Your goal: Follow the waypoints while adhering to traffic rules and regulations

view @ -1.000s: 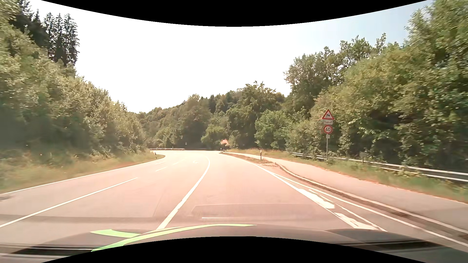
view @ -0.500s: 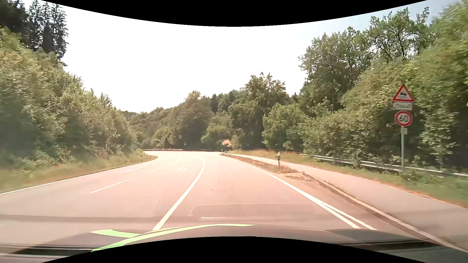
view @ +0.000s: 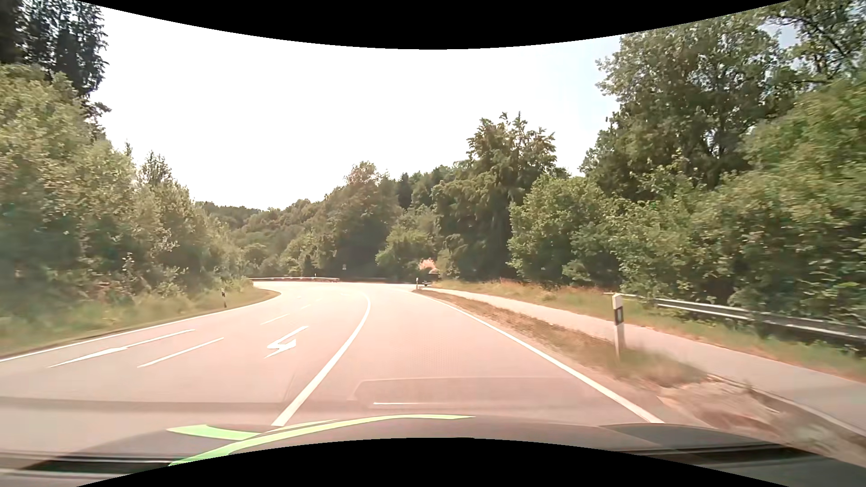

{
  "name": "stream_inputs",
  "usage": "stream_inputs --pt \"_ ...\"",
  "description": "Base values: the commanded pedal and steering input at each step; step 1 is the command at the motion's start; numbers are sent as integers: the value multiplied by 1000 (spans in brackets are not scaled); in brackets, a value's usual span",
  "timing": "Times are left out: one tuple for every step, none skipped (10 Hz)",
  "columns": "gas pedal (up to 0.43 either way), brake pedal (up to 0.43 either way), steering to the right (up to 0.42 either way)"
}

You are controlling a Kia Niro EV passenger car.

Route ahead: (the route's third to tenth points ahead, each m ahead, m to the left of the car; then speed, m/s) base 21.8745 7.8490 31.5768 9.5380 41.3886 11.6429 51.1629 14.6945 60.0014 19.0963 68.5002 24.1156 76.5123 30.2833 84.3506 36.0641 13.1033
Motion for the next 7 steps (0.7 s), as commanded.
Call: stream_inputs --pt "0 0 -27" --pt "0 0 -29" --pt "0 0 -33" --pt "0 0 -34" --pt "0 0 -34" --pt "0 0 -35" --pt "0 0 -36"
